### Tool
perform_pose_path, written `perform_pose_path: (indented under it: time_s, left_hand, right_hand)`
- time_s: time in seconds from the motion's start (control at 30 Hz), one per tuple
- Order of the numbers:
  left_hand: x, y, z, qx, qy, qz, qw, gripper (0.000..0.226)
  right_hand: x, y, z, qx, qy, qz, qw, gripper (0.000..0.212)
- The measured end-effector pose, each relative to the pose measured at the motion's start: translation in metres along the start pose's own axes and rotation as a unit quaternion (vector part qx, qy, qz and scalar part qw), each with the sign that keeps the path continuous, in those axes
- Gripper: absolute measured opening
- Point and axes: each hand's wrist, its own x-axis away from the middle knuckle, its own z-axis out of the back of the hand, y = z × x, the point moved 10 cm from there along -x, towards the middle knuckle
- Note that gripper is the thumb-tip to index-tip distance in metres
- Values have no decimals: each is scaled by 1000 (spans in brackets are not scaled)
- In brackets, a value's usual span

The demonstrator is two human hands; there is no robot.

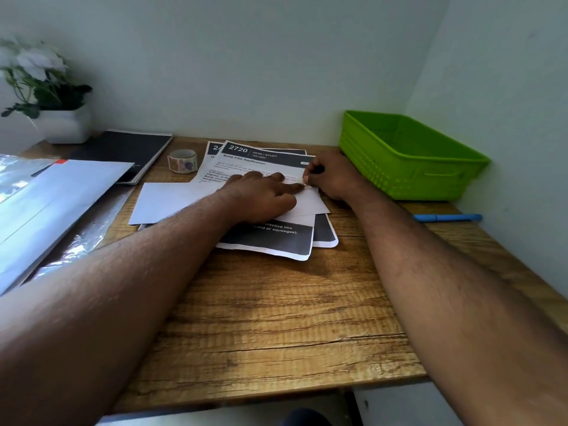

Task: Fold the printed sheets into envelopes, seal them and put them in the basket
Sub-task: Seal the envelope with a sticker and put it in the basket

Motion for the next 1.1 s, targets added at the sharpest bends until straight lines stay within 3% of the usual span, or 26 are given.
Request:
perform_pose_path:
  time_s: [0.13,0.27,0.57,0.73,0.83,1.1]
  left_hand:
    - [1,1,0,2,-4,0,1000,61]
    - [1,2,1,-1,1,-1,1000,50]
    - [1,1,0,0,-11,2,1000,48]
    - [0,1,-2,-1,-20,5,1000,48]
    - [2,1,-2,-2,-21,6,1000,48]
    - [3,-1,-3,6,-25,11,1000,52]
  right_hand:
    - [1,0,1,-13,4,1,1000,3]
    - [0,1,0,-23,5,-4,1000,3]
    - [2,5,-1,-69,6,-36,997,4]
    - [2,6,-1,-73,11,-54,996,18]
    - [2,6,-2,-82,8,-71,994,11]
    - [3,7,-2,-60,5,-98,993,42]
